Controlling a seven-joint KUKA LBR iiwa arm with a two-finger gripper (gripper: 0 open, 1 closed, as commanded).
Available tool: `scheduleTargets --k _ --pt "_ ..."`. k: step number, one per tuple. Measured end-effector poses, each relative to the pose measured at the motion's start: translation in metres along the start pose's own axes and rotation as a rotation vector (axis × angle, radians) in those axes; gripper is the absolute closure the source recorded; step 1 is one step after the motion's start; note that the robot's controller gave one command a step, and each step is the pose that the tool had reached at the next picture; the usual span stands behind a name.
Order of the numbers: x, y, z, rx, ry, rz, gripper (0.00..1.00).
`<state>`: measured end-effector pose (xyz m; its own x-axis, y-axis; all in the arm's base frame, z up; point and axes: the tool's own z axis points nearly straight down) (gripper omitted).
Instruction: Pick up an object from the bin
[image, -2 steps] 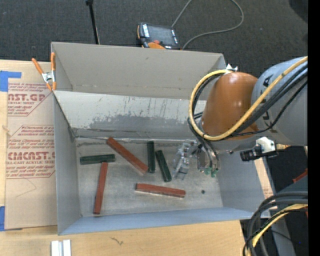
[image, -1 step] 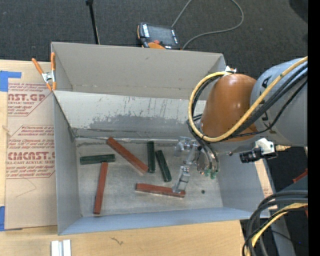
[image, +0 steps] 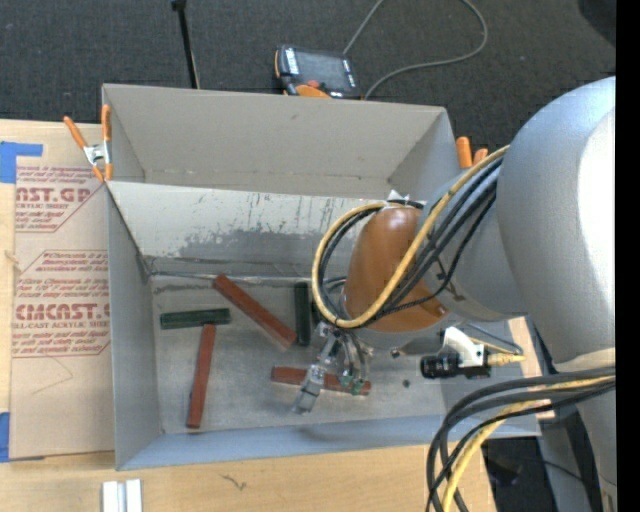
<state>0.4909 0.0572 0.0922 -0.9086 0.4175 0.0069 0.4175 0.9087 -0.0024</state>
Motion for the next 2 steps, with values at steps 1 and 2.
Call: scheduleTargets --k 1,2 --pt "-0.0084 0.0045 0.0219 -0.005 -0.009 0.188 0.0" --pt "-0.0075 0.0043 0.022 -0.003 -0.006 0.188 1.0"
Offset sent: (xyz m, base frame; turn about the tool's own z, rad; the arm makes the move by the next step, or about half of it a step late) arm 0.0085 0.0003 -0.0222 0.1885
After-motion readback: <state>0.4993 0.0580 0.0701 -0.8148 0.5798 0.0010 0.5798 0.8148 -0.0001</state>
